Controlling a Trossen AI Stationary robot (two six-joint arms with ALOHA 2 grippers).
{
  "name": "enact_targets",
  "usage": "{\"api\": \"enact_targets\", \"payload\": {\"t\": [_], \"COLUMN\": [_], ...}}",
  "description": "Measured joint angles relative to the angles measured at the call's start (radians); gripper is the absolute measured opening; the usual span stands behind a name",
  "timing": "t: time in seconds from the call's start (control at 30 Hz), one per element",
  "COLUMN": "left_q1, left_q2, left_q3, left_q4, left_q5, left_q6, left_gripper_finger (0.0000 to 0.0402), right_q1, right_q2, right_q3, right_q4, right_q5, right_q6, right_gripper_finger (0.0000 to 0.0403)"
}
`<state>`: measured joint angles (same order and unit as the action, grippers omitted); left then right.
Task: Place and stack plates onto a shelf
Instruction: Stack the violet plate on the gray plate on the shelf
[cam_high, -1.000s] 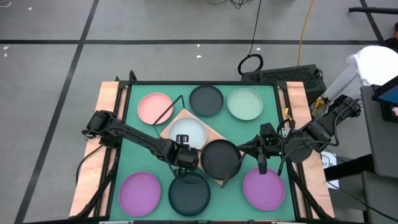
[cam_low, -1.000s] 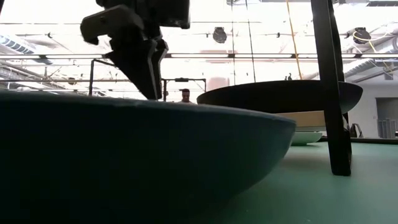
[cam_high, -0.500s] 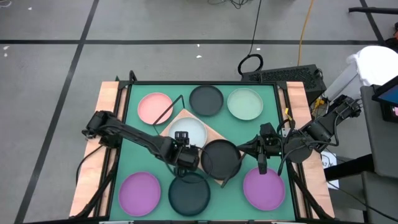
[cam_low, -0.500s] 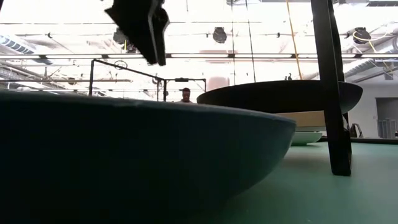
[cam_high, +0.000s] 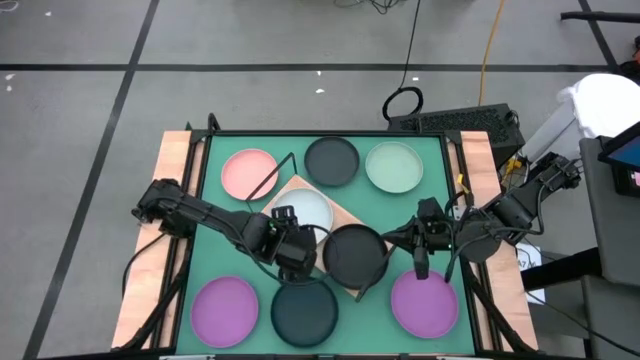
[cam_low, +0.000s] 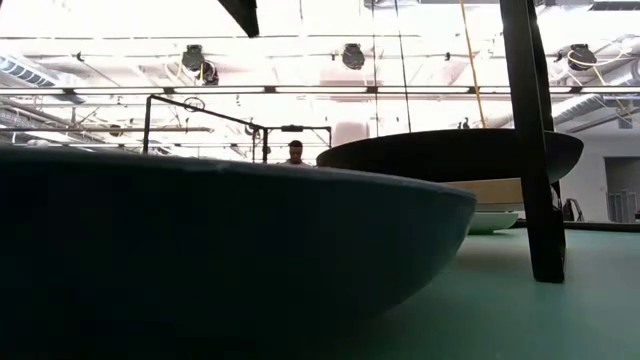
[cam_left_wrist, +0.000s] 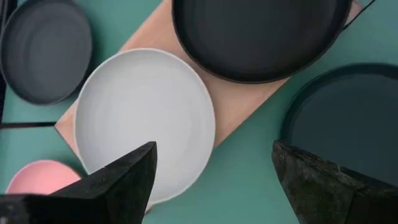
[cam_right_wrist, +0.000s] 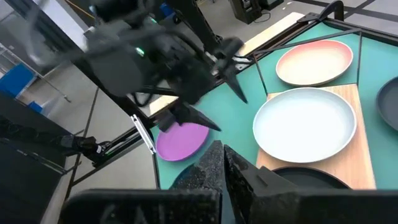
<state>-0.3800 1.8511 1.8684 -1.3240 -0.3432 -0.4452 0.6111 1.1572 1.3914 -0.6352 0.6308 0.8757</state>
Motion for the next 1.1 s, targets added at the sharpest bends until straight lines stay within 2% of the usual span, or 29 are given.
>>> {"api": "enact_targets", "payload": {"t": [0.27,0.47,0.73,0.87,1.1], "left_q1": [-0.041,-0.077,-0.132,-0.14,-0.132], "left_q2": [0.0,-0.009,-0.131,-0.217,-0.374], "left_q3": [0.148,0.211,0.194,0.173,0.045], "left_q4": [-0.187,-0.246,-0.248,-0.248,-0.246], "left_q5": [-0.11,-0.13,-0.281,-0.309,-0.365], "left_q6": [-0.105,-0.089,-0.299,-0.356,-0.433], "left_gripper_finger": [0.0321,0.0321,0.0321,0.0321,0.0321], "right_q1": [-0.049,-0.095,-0.168,-0.221,-0.34], "right_q2": [0.0,0.0,0.0,0.0,0.003], "right_q3": [0.0,0.0,0.0,0.0,0.0], "right_q4": [-0.019,-0.059,-0.212,-0.279,-0.324], "right_q5": [0.001,0.001,-0.003,-0.005,0.022], "right_q6": [0.002,0.007,0.11,0.124,-0.006], "right_gripper_finger": [0.0,0.0,0.0,0.0,0.0]}}
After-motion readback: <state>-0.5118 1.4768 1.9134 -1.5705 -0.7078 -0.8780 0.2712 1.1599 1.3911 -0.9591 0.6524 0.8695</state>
